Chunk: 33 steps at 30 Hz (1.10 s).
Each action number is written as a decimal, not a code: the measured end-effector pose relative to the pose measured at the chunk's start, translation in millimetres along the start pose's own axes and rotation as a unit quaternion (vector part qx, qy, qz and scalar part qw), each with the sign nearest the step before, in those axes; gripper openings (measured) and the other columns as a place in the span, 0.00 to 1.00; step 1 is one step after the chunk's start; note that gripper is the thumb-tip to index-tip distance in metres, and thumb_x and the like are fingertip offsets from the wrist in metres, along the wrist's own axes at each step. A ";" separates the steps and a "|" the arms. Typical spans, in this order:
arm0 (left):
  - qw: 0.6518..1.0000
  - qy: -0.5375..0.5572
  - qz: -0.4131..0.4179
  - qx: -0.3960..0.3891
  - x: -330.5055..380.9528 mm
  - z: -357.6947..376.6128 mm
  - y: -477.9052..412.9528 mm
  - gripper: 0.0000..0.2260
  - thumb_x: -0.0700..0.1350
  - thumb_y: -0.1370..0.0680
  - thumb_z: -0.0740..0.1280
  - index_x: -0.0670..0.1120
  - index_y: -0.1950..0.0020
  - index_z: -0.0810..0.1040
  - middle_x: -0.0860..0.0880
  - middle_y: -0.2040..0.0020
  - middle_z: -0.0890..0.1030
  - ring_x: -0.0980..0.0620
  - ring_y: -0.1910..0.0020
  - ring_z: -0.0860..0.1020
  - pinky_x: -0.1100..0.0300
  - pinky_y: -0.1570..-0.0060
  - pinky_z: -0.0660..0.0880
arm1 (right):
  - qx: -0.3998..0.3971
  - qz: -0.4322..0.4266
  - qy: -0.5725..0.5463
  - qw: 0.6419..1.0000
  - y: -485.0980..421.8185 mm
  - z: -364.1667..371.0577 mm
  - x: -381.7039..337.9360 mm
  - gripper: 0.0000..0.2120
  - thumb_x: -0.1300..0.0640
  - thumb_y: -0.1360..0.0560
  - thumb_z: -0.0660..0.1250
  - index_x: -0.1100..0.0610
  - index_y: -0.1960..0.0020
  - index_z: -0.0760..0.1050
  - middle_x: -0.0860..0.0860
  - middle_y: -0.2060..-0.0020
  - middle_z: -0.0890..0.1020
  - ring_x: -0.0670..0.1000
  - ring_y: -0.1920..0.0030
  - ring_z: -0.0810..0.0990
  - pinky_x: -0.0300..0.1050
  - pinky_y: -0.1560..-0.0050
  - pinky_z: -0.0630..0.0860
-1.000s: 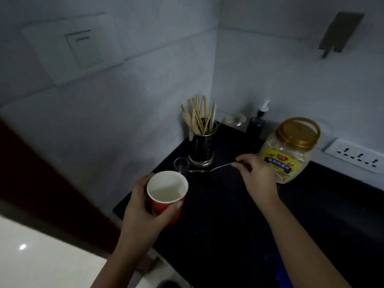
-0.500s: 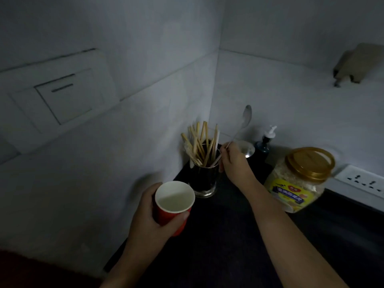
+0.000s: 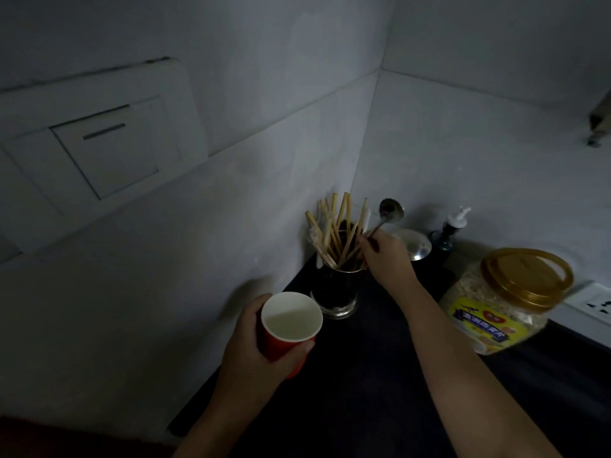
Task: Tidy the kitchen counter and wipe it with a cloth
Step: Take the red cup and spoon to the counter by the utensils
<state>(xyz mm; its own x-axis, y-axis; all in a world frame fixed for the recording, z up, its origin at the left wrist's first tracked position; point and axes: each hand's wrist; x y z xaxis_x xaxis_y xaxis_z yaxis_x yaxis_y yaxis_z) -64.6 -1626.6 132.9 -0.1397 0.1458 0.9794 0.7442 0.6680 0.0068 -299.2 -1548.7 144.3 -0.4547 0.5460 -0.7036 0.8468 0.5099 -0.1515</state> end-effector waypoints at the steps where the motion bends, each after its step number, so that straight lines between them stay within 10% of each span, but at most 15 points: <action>1: 1.000 0.000 0.000 -0.001 -0.8 0.8 0.1 0.28 0.39 0.38 0.78 0.62 0.48 0.69 0.55 0.48 0.78 0.68 0.51 0.76 0.78 0.61 0.72 | -0.004 0.001 0.008 1.000 -0.7 -0.4 0.9 0.10 0.59 0.23 0.60 0.65 0.49 0.76 0.61 0.61 0.82 0.54 0.64 0.78 0.40 0.65 0.71; 4: 1.000 -0.002 0.000 -0.006 -1.9 3.0 1.2 0.29 0.39 0.38 0.78 0.61 0.48 0.69 0.56 0.48 0.77 0.69 0.50 0.75 0.78 0.61 0.72 | -0.003 0.000 -0.012 1.000 1.3 -1.7 -0.6 0.09 0.59 0.24 0.62 0.62 0.49 0.78 0.56 0.65 0.80 0.47 0.70 0.75 0.34 0.70 0.71; 10: 1.000 -0.002 0.002 -0.004 -0.6 3.3 5.9 0.29 0.39 0.38 0.78 0.61 0.47 0.69 0.57 0.47 0.77 0.70 0.51 0.75 0.78 0.61 0.71 | 0.001 0.011 -0.041 0.999 7.0 5.2 -2.0 0.06 0.61 0.27 0.67 0.63 0.53 0.78 0.54 0.63 0.79 0.53 0.64 0.79 0.53 0.57 0.80; 15: 1.000 -0.005 0.007 -0.021 -2.9 8.9 12.7 0.29 0.40 0.38 0.78 0.62 0.47 0.69 0.59 0.47 0.76 0.69 0.49 0.75 0.78 0.59 0.72 | 0.010 0.040 -0.092 0.995 31.1 -5.0 7.9 0.05 0.62 0.27 0.66 0.57 0.52 0.77 0.50 0.64 0.79 0.41 0.70 0.78 0.30 0.63 0.74; 21: 0.995 -0.028 0.015 -0.095 -19.7 45.4 17.4 0.30 0.42 0.38 0.78 0.62 0.44 0.68 0.59 0.46 0.77 0.67 0.47 0.75 0.74 0.52 0.73 | 0.052 0.122 -0.155 0.979 111.0 -23.8 53.2 0.07 0.62 0.26 0.65 0.52 0.52 0.75 0.48 0.61 0.80 0.51 0.57 0.81 0.43 0.52 0.76; 33: 0.976 -0.082 0.013 -0.203 -53.5 154.0 -10.0 0.31 0.46 0.37 0.77 0.49 0.38 0.69 0.53 0.43 0.75 0.55 0.46 0.74 0.64 0.50 0.71 | 0.144 0.330 -0.150 0.921 236.6 -63.0 133.7 0.14 0.61 0.25 0.65 0.57 0.40 0.74 0.49 0.50 0.79 0.47 0.48 0.78 0.39 0.46 0.71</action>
<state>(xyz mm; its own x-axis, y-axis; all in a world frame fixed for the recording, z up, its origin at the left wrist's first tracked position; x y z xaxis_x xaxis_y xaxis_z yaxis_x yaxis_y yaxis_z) -165.2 -1528.7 49.4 -0.1950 0.2955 0.9352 0.9416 0.3233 0.0942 -177.0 -1313.2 58.1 0.2445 0.4437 -0.8622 0.9693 -0.0874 0.2298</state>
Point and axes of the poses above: each hand's wrist, its own y-axis away from the middle knuckle, its own z-axis out of the palm, x = y × z
